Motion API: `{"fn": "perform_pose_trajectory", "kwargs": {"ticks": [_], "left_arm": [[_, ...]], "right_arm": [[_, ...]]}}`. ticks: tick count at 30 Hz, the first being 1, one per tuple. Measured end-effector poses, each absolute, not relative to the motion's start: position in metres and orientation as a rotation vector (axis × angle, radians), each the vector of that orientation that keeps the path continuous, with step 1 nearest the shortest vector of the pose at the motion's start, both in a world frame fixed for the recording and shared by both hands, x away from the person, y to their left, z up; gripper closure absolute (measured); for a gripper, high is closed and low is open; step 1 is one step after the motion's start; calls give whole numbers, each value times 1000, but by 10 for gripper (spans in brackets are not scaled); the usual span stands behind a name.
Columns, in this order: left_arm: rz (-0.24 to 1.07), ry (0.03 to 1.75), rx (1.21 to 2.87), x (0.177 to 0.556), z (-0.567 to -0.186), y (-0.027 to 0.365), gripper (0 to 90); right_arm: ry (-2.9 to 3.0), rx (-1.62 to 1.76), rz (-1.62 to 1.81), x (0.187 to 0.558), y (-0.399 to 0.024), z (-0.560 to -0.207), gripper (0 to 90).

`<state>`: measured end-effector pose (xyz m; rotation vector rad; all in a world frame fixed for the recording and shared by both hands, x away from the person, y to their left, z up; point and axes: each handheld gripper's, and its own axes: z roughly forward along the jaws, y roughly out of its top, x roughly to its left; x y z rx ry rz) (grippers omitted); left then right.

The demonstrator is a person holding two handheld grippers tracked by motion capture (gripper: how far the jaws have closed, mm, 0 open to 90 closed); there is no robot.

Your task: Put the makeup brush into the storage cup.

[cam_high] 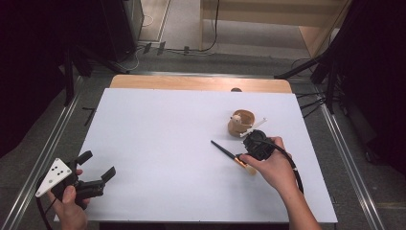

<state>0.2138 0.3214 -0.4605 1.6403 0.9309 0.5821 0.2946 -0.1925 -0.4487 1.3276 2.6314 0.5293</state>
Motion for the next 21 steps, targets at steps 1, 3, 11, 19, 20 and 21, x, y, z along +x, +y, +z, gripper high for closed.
{"fn": "perform_pose_trajectory", "kwargs": {"ticks": [1, 3, 11, 19, 20, 21], "left_arm": [[582, 931, 1641, 214, -460, 322, 0], [583, 931, 1638, 214, -460, 322, 0], [581, 931, 1639, 214, -461, 321, 0], [577, 932, 1641, 214, -461, 321, 0], [578, 932, 1641, 214, -461, 322, 0], [578, 932, 1641, 214, -461, 322, 0]], "right_arm": [[2646, 1347, 480, 297, -191, -450, 601], [2657, 1370, 455, 299, -192, -451, 623], [2752, 1352, 352, 306, -185, -455, 637], [2793, 1317, 237, 309, -173, -466, 647], [2799, 1314, 222, 310, -172, -468, 662], [2805, 1311, 202, 312, -171, -469, 673]]}}
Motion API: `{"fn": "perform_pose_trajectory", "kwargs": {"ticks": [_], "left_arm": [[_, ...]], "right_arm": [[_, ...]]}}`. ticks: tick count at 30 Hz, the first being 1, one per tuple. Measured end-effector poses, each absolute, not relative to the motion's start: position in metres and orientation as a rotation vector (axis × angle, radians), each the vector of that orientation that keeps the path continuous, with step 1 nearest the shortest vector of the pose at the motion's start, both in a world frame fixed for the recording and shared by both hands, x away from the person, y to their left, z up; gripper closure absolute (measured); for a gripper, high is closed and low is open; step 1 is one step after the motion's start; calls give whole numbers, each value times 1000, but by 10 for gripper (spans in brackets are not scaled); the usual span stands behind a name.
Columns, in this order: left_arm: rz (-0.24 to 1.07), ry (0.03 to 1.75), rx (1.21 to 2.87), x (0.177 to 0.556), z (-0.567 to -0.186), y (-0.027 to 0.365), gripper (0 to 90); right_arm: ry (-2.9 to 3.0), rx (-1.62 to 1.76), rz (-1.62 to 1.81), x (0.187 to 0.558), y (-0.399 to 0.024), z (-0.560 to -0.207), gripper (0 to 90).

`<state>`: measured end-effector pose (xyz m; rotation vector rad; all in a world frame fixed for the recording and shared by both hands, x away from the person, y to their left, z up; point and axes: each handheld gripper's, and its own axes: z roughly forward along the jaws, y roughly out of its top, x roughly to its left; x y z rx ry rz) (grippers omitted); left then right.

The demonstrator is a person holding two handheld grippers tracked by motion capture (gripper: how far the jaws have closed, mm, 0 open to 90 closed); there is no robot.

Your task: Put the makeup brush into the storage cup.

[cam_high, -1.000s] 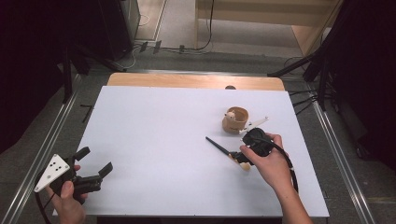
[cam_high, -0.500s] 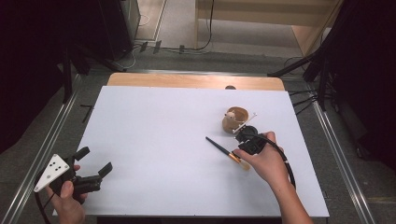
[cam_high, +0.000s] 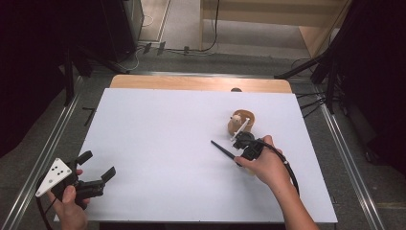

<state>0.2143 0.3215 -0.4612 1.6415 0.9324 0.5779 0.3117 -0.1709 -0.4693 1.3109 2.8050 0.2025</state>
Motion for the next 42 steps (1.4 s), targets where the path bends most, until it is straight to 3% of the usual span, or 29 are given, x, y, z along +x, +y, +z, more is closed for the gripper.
{"fn": "perform_pose_trajectory", "kwargs": {"ticks": [8, 15, 42], "left_arm": [[574, 932, 1639, 215, -461, 321, 0], [569, 920, 1660, 215, -462, 316, 0], [516, 894, 1673, 218, -467, 300, 0]], "right_arm": [[2856, 1328, 158, 318, -170, -478, 789], [2857, 1275, 167, 315, -171, -478, 796], [2579, 1284, 971, 286, -212, -450, 795]]}}
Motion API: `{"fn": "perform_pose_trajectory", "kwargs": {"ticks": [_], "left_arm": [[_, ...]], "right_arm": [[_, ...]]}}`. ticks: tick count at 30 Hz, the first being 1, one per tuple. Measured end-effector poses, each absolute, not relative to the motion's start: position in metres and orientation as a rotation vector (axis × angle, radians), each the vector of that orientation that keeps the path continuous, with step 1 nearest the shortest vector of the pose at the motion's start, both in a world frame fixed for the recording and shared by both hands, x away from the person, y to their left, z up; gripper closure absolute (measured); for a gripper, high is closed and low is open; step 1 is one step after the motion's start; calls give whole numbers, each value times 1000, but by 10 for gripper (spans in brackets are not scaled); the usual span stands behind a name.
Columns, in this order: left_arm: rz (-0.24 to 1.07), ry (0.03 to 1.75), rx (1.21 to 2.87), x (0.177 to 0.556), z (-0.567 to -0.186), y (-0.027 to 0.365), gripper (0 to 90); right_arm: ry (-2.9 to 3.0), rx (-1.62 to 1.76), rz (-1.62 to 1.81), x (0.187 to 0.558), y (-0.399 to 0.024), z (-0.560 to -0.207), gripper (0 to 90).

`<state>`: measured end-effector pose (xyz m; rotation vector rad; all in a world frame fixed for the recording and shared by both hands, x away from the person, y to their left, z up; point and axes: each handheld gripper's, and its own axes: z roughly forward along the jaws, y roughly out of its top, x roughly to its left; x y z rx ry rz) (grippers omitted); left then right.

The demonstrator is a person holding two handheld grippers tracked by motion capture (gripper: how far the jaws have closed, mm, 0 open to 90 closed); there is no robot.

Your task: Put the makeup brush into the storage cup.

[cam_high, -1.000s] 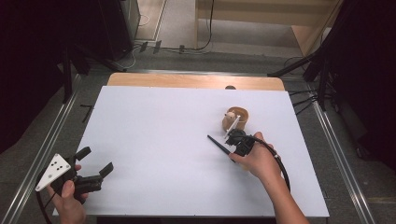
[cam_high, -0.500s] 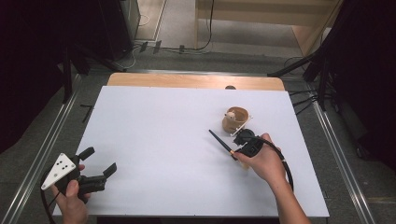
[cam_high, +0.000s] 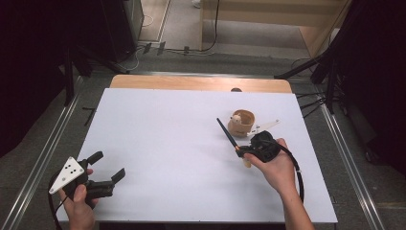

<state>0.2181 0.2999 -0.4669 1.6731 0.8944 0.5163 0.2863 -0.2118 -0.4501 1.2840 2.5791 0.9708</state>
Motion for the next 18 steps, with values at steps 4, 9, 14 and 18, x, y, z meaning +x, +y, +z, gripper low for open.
{"fn": "perform_pose_trajectory", "kwargs": {"ticks": [4, 9, 14, 18], "left_arm": [[497, 876, 1683, 219, -467, 288, 0], [479, 857, 1707, 221, -468, 276, 0], [443, 826, 1720, 227, -468, 258, 0], [426, 803, 1732, 231, -466, 244, 0]], "right_arm": [[2508, 1257, 1089, 280, -217, -445, 795], [2435, 1194, 1226, 268, -220, -442, 795], [2370, 1158, 1318, 261, -222, -445, 795], [2308, 1132, 1412, 257, -225, -449, 794]]}}
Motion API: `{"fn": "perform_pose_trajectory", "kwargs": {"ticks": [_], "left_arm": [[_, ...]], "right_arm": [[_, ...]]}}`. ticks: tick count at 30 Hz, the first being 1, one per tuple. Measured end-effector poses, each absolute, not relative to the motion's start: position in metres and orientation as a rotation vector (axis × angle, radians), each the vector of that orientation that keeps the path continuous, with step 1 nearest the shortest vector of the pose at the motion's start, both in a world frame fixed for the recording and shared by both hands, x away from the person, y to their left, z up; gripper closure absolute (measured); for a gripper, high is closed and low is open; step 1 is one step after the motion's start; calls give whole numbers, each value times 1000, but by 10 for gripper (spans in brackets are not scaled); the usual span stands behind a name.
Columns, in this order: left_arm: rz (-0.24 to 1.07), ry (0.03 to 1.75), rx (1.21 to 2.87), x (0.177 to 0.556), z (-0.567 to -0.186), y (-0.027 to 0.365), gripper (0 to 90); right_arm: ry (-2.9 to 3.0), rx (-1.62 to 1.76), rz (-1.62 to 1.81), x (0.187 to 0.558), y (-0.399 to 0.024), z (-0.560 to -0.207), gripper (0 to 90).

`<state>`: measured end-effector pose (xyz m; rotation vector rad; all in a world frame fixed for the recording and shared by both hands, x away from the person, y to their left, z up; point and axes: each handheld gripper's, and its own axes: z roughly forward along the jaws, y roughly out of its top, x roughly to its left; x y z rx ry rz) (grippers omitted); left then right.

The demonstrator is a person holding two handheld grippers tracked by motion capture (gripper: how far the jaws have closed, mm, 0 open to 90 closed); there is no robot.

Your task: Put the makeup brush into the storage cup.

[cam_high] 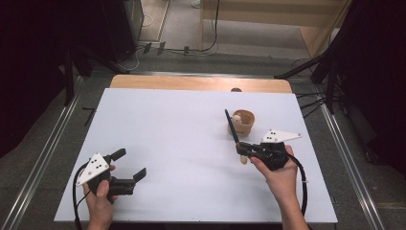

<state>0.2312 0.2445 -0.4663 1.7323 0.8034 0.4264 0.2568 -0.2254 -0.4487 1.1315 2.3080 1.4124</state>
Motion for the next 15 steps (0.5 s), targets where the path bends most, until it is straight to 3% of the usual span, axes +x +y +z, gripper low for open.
{"fn": "perform_pose_trajectory", "kwargs": {"ticks": [15], "left_arm": [[365, 728, 1752, 253, -461, 207, 0]], "right_arm": [[2259, 1029, 1514, 245, -209, -457, 794]]}}
